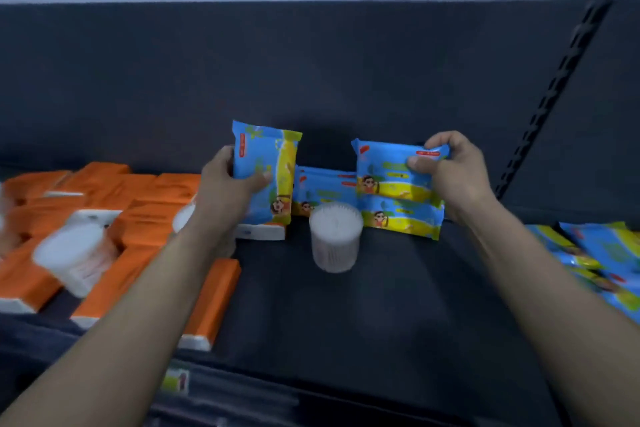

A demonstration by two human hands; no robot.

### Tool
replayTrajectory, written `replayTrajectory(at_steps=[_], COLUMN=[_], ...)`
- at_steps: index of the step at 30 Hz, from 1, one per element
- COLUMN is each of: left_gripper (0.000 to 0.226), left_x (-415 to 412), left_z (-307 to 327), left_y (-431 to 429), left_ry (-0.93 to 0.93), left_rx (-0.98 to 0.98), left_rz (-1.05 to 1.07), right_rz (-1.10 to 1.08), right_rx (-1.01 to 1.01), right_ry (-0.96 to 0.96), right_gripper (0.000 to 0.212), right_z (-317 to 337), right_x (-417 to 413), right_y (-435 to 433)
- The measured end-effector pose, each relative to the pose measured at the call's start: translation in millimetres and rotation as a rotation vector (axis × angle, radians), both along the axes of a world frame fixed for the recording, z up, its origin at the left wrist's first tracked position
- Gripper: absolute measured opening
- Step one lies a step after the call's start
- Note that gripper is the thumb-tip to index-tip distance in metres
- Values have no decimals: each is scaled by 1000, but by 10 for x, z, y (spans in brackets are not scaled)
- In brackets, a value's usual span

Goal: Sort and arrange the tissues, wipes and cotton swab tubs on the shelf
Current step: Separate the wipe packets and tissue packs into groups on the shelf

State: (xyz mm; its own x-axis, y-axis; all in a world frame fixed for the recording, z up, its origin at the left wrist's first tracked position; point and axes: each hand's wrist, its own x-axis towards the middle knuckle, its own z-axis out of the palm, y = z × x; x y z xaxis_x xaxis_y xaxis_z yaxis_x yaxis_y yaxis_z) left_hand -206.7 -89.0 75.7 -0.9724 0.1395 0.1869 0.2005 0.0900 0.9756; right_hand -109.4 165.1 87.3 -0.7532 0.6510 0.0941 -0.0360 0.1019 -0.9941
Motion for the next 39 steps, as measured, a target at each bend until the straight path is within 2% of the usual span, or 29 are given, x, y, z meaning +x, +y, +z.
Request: replayTrajectory(at_steps=[7, 11, 15, 21, 23, 28, 31, 34, 39], left_gripper=[33, 29, 24, 31, 34, 29, 35, 39, 39], left_x=[-465, -553, -579, -576, -583, -596, -603, -606, -557], left_z=[1, -50, -97, -180, -242, -349, -380, -396, -402], left_y=[266, 449, 524, 681, 723, 792, 790, 773, 794], left_ry=[134, 226, 328, 382, 413, 472, 524, 557, 634], left_rx=[-171, -441, -679, -913, -994, -1026, -1078, -1127, -1223], left_rz=[-221, -476, -557, -622, -627, -485, -429, -390, -301], right_rz=[-123, -93, -42, -40, -36, -44, 3, 22, 1], right_rx=[105, 101, 105, 461, 575, 814, 969, 1054, 1157], right_ry=[-112, -214, -264, -400, -445, -517, -545, -622, -659], right_gripper=[27, 23, 25, 30, 26, 20, 28, 36, 37], right_z=[-135, -237, -381, -558, -563, -553, -573, -571, -548], right_x=[133, 167, 71, -79, -119, -164, -165, -178, -201], right_y=[24, 91, 150, 221, 240, 266, 271, 259, 235])
